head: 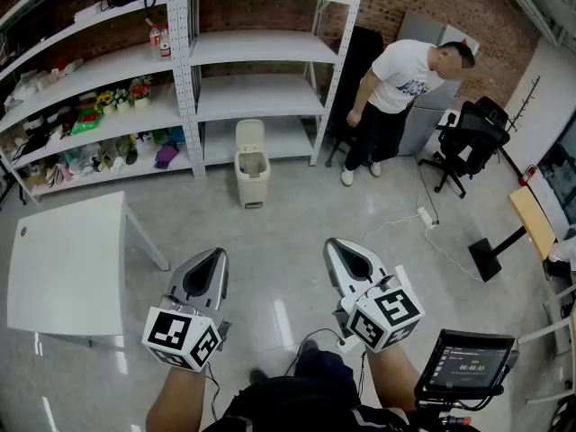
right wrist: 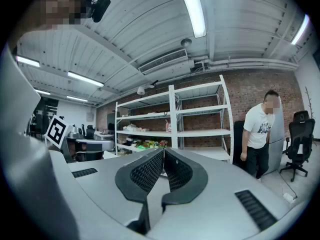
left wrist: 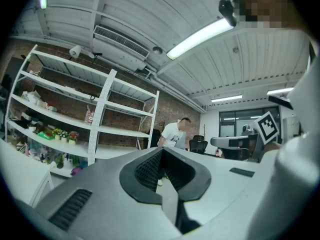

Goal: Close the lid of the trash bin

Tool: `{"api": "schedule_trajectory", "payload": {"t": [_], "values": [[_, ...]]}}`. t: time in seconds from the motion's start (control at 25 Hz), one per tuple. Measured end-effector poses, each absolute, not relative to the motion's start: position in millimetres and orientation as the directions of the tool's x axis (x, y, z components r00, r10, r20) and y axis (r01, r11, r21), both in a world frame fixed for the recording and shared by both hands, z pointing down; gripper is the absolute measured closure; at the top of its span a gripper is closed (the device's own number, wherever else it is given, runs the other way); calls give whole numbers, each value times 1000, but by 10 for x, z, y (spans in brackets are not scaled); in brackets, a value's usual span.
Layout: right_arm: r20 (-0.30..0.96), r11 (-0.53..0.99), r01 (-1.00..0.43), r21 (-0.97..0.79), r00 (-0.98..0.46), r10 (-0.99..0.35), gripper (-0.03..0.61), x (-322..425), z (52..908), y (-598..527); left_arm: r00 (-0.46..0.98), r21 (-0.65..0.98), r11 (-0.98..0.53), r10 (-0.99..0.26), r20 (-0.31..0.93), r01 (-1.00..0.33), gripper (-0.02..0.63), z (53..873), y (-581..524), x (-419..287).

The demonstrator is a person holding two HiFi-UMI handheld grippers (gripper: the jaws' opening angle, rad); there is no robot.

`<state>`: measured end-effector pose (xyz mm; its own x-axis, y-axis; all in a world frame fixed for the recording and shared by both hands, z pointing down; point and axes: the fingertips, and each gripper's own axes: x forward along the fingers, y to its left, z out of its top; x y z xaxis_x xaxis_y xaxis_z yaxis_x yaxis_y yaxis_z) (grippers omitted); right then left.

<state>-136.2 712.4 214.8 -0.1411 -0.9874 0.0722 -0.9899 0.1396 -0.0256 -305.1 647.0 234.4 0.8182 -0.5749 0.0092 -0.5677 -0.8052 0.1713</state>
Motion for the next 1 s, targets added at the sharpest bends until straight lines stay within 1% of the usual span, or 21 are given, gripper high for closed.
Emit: {"api": "schedule_trajectory", "payload": {"t": [0.28,0.48,0.76,1.0], "values": [[67,153,-986,-65,-157,-985,570,-1160,2308,6513,808,160,-795,-587,40,-585,623,2443,5901,-2885],[61,182,-980,-80,-187,-980,569,-756,2468,5835,794,153,-781,-606,44,-605,623,2507,5289,-2476],[23,257,-963,-74,-260,-965,570,-84,2321,4707,770,160,-757,-637,32,-633,623,2333,4263,-1818],[9,279,-954,-108,-282,-959,569,160,2240,3954,741,136,-730,-667,71,-670,623,2177,3524,-1651]]}}
